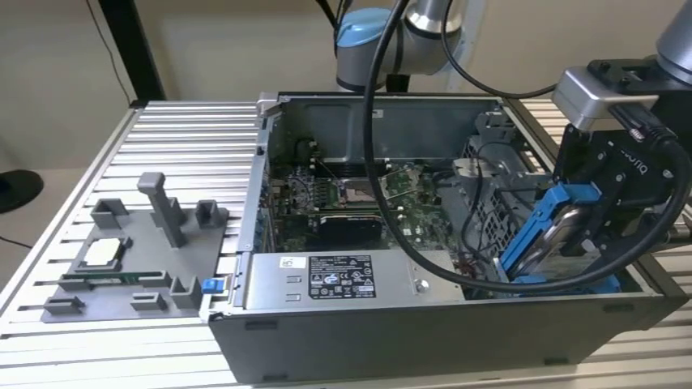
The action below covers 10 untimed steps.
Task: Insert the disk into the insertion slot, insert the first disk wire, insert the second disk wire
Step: 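Insert the disk into the insertion slot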
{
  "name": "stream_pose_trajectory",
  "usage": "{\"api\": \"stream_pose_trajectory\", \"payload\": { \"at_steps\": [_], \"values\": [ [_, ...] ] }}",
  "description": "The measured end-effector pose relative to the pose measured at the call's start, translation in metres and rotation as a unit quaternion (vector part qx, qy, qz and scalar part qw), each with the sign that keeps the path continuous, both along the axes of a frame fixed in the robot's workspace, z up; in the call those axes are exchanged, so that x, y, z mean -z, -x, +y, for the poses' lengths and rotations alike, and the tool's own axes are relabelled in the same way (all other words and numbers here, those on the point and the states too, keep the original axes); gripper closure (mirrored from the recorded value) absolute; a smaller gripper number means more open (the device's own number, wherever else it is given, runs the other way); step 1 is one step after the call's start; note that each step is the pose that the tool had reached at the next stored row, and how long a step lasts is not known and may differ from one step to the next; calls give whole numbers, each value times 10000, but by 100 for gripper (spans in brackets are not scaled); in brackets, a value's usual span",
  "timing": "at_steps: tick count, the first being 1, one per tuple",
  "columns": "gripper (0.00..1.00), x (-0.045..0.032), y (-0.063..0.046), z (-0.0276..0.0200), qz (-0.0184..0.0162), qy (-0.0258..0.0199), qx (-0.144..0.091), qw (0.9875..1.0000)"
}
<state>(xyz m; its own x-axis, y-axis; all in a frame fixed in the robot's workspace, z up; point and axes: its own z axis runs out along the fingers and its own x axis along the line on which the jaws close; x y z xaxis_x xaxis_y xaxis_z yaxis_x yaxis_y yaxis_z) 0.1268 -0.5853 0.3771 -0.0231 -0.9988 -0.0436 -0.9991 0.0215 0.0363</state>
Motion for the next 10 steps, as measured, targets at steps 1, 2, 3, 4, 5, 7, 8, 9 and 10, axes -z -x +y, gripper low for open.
{"api": "stream_pose_trajectory", "payload": {
  "at_steps": [1, 2, 3, 4, 5, 7, 8, 9, 10],
  "values": [
    [100, 0, 0, 0, 0, 0, 0, 10000],
    [100, 0, 0, 0, 0, 0, 0, 10000],
    [100, 0, 0, 0, 0, 0, 0, 10000],
    [100, 0, 0, 0, 0, 0, 0, 10000],
    [100, 0, 0, 0, 0, 0, 0, 10000],
    [100, 0, 0, 0, 0, 0, 0, 10000],
    [100, 0, 0, 0, 0, 0, 0, 10000],
    [100, 1, 0, 0, 0, 0, 0, 10000],
    [100, 1, 0, 0, 0, 0, 0, 10000]
  ]
}}
